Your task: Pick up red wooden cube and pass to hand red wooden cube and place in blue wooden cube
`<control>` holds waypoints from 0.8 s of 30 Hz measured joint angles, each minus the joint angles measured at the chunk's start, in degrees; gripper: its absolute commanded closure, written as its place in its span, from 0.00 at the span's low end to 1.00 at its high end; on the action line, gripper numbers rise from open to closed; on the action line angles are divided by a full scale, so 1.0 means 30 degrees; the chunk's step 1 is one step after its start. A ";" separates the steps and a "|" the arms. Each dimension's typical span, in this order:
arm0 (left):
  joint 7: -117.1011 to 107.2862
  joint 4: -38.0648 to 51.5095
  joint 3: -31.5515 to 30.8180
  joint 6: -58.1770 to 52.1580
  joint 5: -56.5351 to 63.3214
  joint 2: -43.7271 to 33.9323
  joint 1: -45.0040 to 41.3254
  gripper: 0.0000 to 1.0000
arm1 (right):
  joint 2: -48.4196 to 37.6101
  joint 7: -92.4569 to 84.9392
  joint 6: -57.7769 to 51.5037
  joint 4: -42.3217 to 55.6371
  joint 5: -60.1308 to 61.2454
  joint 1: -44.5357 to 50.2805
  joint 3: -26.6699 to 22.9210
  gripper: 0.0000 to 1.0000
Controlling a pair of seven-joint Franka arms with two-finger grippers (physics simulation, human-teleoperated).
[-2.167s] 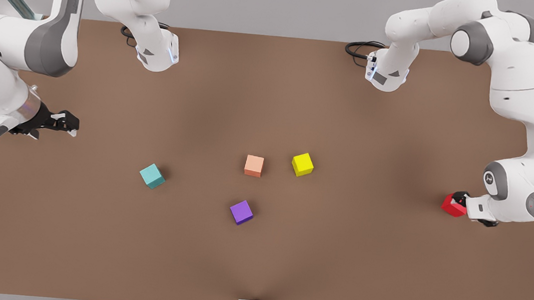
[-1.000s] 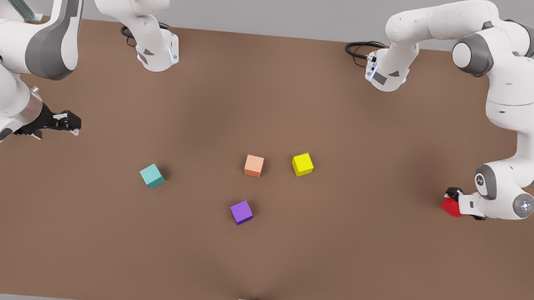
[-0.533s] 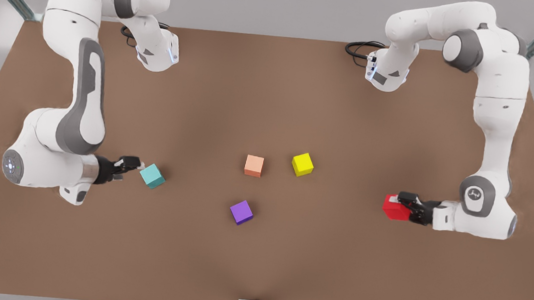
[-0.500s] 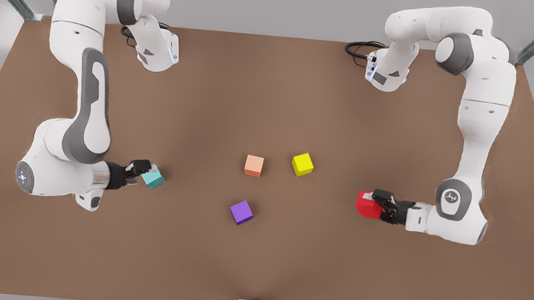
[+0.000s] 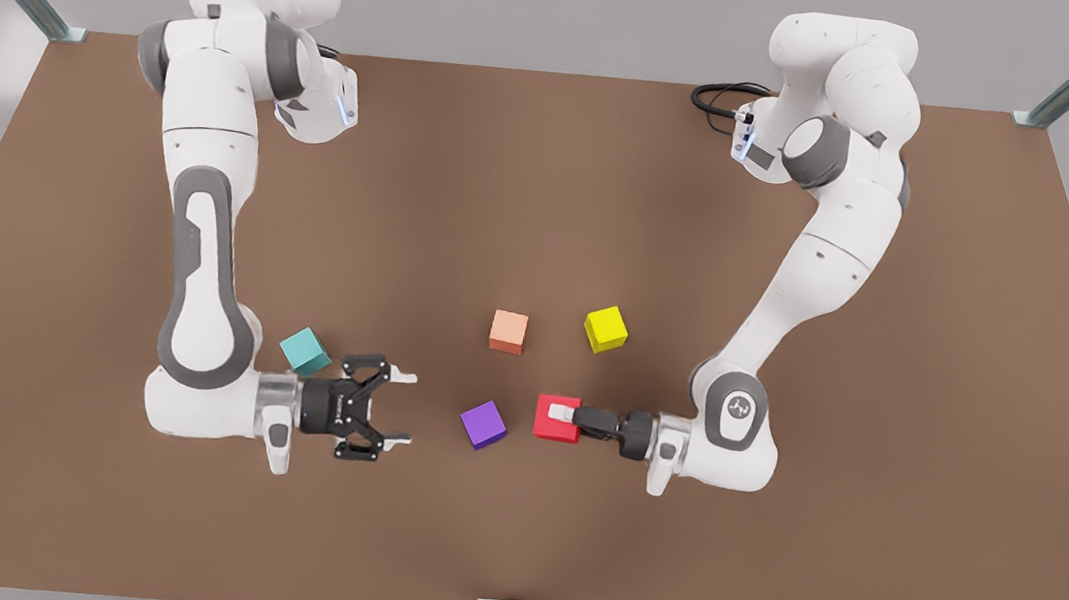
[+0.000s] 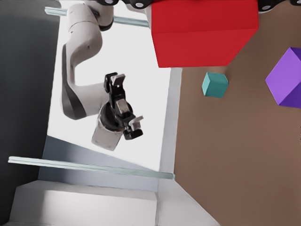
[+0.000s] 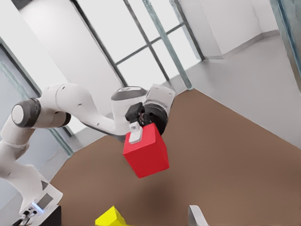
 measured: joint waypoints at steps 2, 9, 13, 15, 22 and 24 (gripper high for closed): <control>-0.0668 -0.0017 -0.0002 0.0199 -0.0228 0.0015 -0.0002 0.45 | 0.0082 -0.1548 0.1289 -0.0501 0.1057 0.0788 0.0084 0.00; -0.2373 -0.0060 -0.0001 0.0525 -0.0415 0.0002 -0.0149 0.45 | 0.0805 -0.5805 0.4183 -0.0708 0.3129 0.1598 0.1135 0.00; -0.3076 -0.0065 -0.0002 0.0598 -0.0415 0.0001 -0.0232 0.45 | 0.0975 -0.7643 0.4919 -0.0935 0.3554 0.1534 0.2105 0.00; -0.3373 -0.0070 -0.0002 0.0618 -0.0413 0.0001 -0.0235 0.45 | 0.0974 -0.8444 0.5105 -0.1237 0.3655 0.1460 0.2379 0.00; -0.3657 -0.0304 0.0025 0.0647 -0.0273 -0.0024 -0.0237 0.45 | 0.1087 -1.0661 0.5481 -0.1447 0.3915 0.1566 0.2862 0.00; -0.3537 -0.0334 0.0027 0.0661 -0.0243 -0.0016 -0.0237 0.45 | 0.1271 -1.1161 0.5597 -0.1381 0.4005 0.1610 0.3049 0.00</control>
